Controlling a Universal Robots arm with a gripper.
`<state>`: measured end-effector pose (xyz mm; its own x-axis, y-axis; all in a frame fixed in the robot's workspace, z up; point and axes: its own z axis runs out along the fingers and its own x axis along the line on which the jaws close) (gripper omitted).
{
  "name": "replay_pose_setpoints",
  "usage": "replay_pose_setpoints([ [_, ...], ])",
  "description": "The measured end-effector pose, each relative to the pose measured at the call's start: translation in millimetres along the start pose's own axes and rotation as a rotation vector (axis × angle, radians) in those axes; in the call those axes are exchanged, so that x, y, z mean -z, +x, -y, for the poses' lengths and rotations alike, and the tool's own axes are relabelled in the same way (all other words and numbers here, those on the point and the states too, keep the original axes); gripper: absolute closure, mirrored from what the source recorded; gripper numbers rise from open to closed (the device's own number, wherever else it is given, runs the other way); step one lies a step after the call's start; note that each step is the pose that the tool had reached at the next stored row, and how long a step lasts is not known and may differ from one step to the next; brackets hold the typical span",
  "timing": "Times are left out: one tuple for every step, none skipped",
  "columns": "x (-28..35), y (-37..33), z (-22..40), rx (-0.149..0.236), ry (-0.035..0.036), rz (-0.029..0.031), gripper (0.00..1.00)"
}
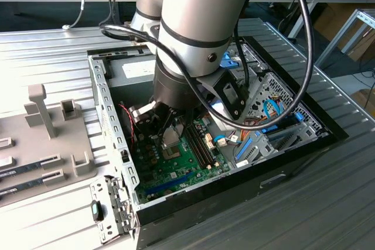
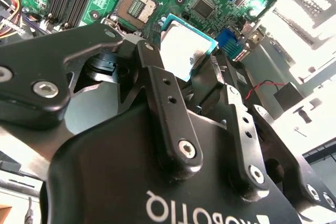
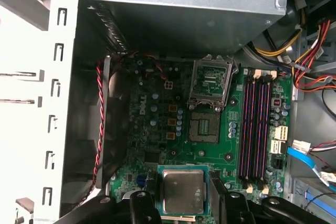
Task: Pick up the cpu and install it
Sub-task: 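Pick up the cpu and move it towards the insertion slot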
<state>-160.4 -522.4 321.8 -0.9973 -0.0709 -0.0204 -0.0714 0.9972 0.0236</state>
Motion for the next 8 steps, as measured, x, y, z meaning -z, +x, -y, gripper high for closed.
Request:
replay_pose_setpoints([
  [-0.1,-0.2,0.2,0.0,0.0002,-0.0001,0.53],
  [-0.6,-1.1,0.3,0.0,0.0001,-0.0001,0.53],
  [-1.1,-2.3,0.4,0.0,0.0,0.0,0.53],
  [-1.6,-4.4,0.6,0.0,0.0001,0.0,0.53],
  [-1.9,-5.9,0.7,0.0,0.0001,-0.0001,0.53],
  [-2.2,-6.8,0.7,0.0,0.0,0.0,0.53],
  [-2.6,-8.6,0.9,0.0,0.0001,-0.0001,0.53],
  [-2.9,-9.6,1.0,0.0,0.0,0.0,0.53],
])
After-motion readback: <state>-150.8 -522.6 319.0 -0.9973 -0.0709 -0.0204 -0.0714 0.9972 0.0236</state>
